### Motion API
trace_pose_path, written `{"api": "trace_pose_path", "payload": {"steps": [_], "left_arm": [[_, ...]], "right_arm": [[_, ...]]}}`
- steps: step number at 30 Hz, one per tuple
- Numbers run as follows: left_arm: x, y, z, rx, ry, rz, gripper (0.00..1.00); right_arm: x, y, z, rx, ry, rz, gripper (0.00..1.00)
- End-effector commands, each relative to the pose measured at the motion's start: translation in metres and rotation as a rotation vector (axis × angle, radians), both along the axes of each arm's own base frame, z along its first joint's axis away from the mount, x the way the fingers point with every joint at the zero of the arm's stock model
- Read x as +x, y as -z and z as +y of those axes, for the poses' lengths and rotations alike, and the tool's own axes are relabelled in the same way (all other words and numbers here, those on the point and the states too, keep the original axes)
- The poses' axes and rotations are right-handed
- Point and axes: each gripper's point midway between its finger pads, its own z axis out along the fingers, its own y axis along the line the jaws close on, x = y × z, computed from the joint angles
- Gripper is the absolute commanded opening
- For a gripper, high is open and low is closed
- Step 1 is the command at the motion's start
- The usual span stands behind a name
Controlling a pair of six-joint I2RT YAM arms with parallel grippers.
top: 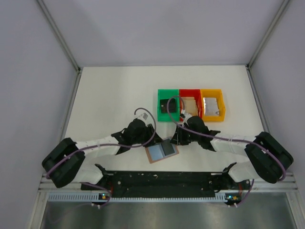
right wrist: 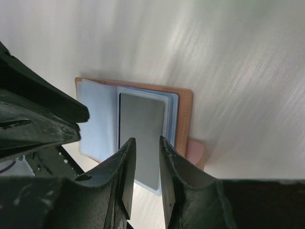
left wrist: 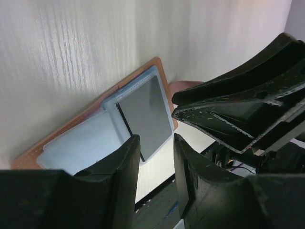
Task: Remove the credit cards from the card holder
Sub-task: Remove the credit card from the card holder.
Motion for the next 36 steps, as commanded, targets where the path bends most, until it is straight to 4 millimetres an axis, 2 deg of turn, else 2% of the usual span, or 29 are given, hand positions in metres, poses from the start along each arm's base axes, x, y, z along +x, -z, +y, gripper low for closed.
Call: {"api": "trace_pose_path", "payload": {"steps": [1, 9, 13, 20, 25, 32, 36], "left_arm": [[0.005, 0.000, -0.021, -0.093, -0.008, 0.017, 0.39], [0.001, 0.038, -0.015, -0.019, -0.022, 0.077, 0.38], [0.000, 0.050, -0.012, -0.004, -0.030, 0.094, 0.36], [-0.003, 0.051, -0.018, -0.040, -0.016, 0.108, 0.35], [-0.004, 0.045, -0.019, -0.073, -0.017, 0.097, 0.30], [-0.009, 0.044, -0.016, -0.111, -0.014, 0.089, 0.11], [-0.012, 0.043, -0.015, -0.130, -0.014, 0.083, 0.05]], "right_arm": [[0.014, -0.005, 0.009, 0.045, -0.001, -0.049, 0.26], [0.009, 0.008, 0.007, 0.036, -0.008, -0.008, 0.24], [0.006, 0.012, 0.007, 0.027, -0.012, 0.014, 0.24], [0.000, 0.021, 0.008, 0.013, -0.021, 0.069, 0.23], [-0.001, 0.022, 0.007, 0.016, -0.019, 0.077, 0.22], [-0.002, 0.024, 0.007, 0.020, -0.017, 0.082, 0.22], [-0.002, 0.026, 0.006, 0.016, -0.011, 0.088, 0.22]]}}
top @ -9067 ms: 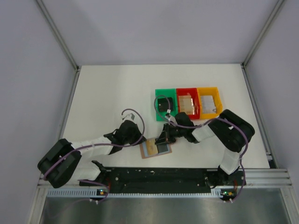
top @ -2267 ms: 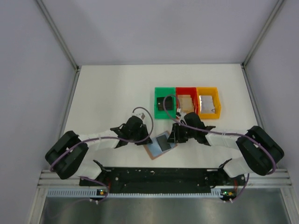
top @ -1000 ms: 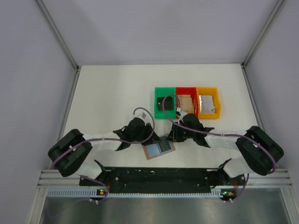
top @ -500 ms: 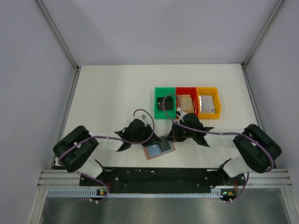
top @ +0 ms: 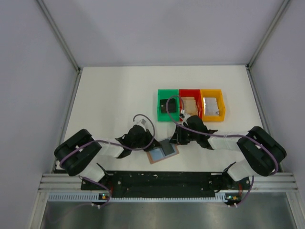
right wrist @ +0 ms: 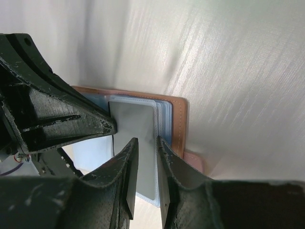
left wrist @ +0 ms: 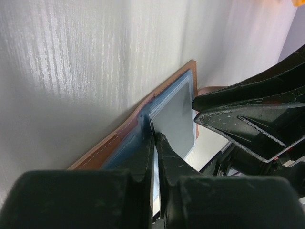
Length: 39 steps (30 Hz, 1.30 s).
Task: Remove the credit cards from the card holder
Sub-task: Remove the credit card from the card holder.
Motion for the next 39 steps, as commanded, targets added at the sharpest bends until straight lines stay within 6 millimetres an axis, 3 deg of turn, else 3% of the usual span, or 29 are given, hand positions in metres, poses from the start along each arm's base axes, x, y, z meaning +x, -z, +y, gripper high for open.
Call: {"api": "trace_pose_path", "payload": {"steps": [1, 10, 16, 24, 39], "left_arm": [[-0.007, -0.011, -0.007, -0.067, 0.034, -0.027, 0.03], [-0.007, -0.015, -0.002, -0.052, 0.033, -0.061, 0.00], [-0.006, -0.016, -0.001, -0.047, 0.042, -0.077, 0.00], [-0.007, -0.030, 0.001, -0.116, 0.046, -0.152, 0.00], [-0.006, -0.045, 0.003, -0.197, 0.017, -0.211, 0.00]], "right_arm": [[-0.007, 0.013, -0.001, -0.022, -0.007, 0.041, 0.22], [-0.008, 0.012, -0.001, -0.019, -0.018, 0.046, 0.18], [-0.009, 0.017, -0.001, -0.037, -0.031, 0.063, 0.09], [-0.015, 0.010, 0.004, -0.001, -0.066, 0.066, 0.25], [-0.025, -0.006, 0.019, 0.127, -0.156, 0.060, 0.24]]}}
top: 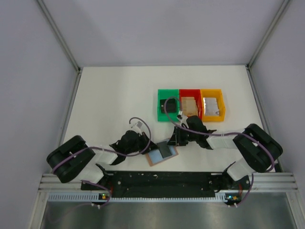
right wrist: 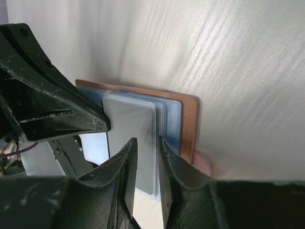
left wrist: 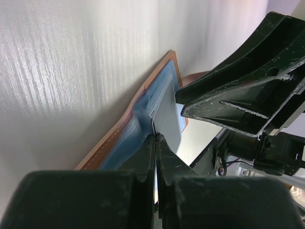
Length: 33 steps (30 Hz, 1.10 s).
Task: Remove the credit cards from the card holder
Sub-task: Remove the credit card from the card holder.
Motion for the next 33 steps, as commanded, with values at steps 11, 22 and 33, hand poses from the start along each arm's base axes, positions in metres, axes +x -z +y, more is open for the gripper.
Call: {"api": "trace_pose_path", "payload": {"steps": [11, 22, 33], "left_arm": [[0.008, -0.035, -0.015, -0.190, -0.001, -0.103, 0.00], [0.006, -0.037, -0.018, -0.214, 0.013, -0.105, 0.00], [0.003, -0.028, -0.009, -0.158, 0.005, -0.088, 0.00]], "right_arm": [[-0.017, -0.018, 0.014, 0.148, -0.115, 0.006, 0.16], [-0.013, -0.021, 0.016, 0.195, -0.095, 0.011, 0.10], [0.004, 0.007, -0.009, -0.033, 0.015, -0.009, 0.00]]}}
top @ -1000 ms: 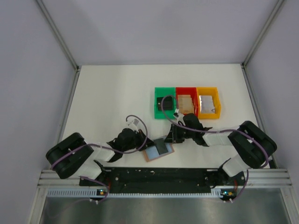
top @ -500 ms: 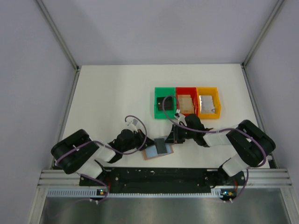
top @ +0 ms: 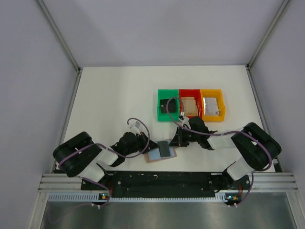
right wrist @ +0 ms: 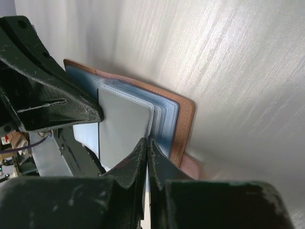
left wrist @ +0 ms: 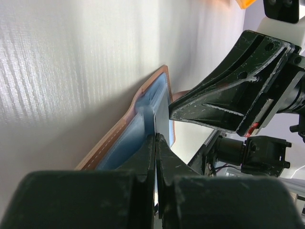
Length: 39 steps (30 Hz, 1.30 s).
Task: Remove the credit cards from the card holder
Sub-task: Remove the credit card from the card holder.
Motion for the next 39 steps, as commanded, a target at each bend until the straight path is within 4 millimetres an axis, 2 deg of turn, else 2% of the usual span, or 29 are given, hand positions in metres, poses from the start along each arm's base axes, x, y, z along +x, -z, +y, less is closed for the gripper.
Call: {"api": "trace_pose_path", "payload": {"steps": [1, 5, 8, 10, 16, 20, 23, 28, 34, 36, 39], "left_arm": [[-0.003, -0.023, -0.006, -0.045, 0.040, -0.057, 0.00], [-0.003, -0.014, 0.006, 0.039, 0.025, -0.047, 0.00], [-0.002, -0.012, 0.011, 0.076, 0.018, -0.048, 0.01], [-0.003, -0.009, 0.010, 0.104, 0.039, -0.042, 0.01], [-0.003, -0.001, 0.004, 0.097, 0.052, -0.014, 0.01], [-0.003, 0.002, 0.001, 0.095, 0.060, 0.000, 0.01], [-0.004, 0.004, 0.003, 0.099, 0.056, 0.006, 0.01], [-0.003, 0.003, 0.004, 0.105, 0.052, 0.001, 0.01], [-0.004, 0.003, 0.006, 0.117, 0.047, 0.006, 0.02], [-0.004, 0.003, 0.007, 0.117, 0.045, 0.011, 0.04], [-0.006, 0.001, 0.006, 0.103, 0.045, 0.019, 0.13]], "right_arm": [[0.009, 0.004, -0.007, -0.109, 0.024, -0.048, 0.00], [0.012, 0.012, -0.017, -0.182, 0.050, -0.041, 0.00], [0.012, 0.010, -0.017, -0.184, 0.048, -0.044, 0.00], [0.009, 0.001, -0.011, -0.138, 0.019, -0.065, 0.00], [0.009, -0.047, 0.012, 0.071, -0.023, -0.170, 0.00], [0.007, -0.054, 0.022, 0.126, -0.051, -0.155, 0.01], [0.004, -0.047, 0.027, 0.146, -0.061, -0.112, 0.01], [0.001, -0.024, 0.030, 0.127, -0.066, -0.034, 0.01], [0.002, 0.010, 0.010, -0.054, -0.010, 0.026, 0.01], [0.004, 0.014, 0.006, -0.087, 0.001, 0.025, 0.01], [0.003, 0.016, 0.005, -0.096, 0.003, 0.031, 0.01]]}}
